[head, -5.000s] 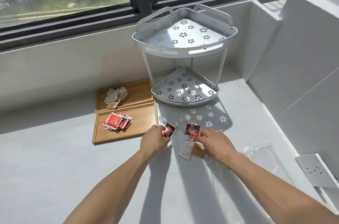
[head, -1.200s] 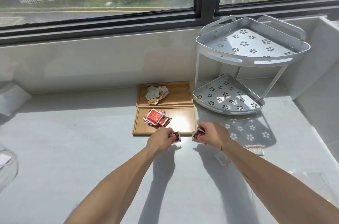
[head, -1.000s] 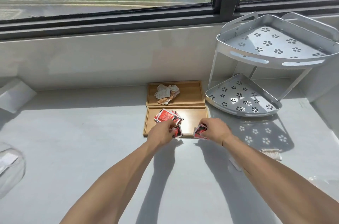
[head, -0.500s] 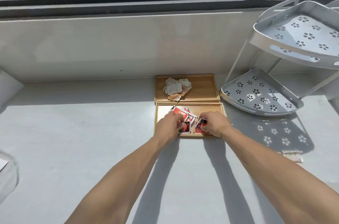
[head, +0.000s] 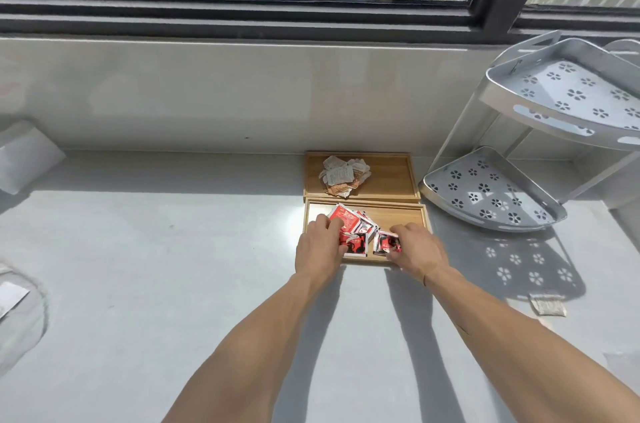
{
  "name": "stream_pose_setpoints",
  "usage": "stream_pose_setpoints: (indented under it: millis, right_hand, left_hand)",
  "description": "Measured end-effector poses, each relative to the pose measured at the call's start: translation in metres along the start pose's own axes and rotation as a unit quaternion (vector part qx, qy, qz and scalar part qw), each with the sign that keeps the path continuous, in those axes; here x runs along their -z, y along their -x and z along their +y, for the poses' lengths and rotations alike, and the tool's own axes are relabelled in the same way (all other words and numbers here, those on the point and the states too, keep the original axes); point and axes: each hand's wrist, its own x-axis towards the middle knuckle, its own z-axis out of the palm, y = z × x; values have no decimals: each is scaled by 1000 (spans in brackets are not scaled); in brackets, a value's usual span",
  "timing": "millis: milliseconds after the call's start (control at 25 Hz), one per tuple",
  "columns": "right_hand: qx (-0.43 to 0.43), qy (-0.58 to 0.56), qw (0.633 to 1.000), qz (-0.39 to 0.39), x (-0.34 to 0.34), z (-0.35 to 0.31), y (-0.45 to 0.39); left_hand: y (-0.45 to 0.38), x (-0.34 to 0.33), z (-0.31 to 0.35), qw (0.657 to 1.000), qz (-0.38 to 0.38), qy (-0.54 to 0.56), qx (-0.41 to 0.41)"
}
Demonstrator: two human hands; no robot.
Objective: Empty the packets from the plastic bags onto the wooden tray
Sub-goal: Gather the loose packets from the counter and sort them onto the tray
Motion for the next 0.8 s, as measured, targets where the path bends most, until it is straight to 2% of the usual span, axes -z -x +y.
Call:
stream_pose_setpoints:
  millis: [80, 200, 360, 480, 600, 800]
  right_hand:
    - [6, 7, 1000, -18, 4, 7, 13]
    - [10, 27, 998, -51, 11, 25, 32]
    - [-3, 24, 996, -87, 15, 64, 58]
    - [-30, 0, 994, -109, 18, 108, 78]
    - [-67, -10, 988, -136, 24, 152, 97]
    - [-98, 6, 985, -143, 29, 227, 118]
  left_hand:
    - [9, 0, 7, 1000, 7, 12, 2]
    - [21, -3, 22, 999, -34, 33, -24]
    - [30, -15, 51, 990, -132, 11, -56]
    - [30, -31, 83, 970, -236, 32, -43]
    - [27, -49, 116, 948, -315, -23, -47]
    - [28, -78, 173, 935, -333, -97, -76]
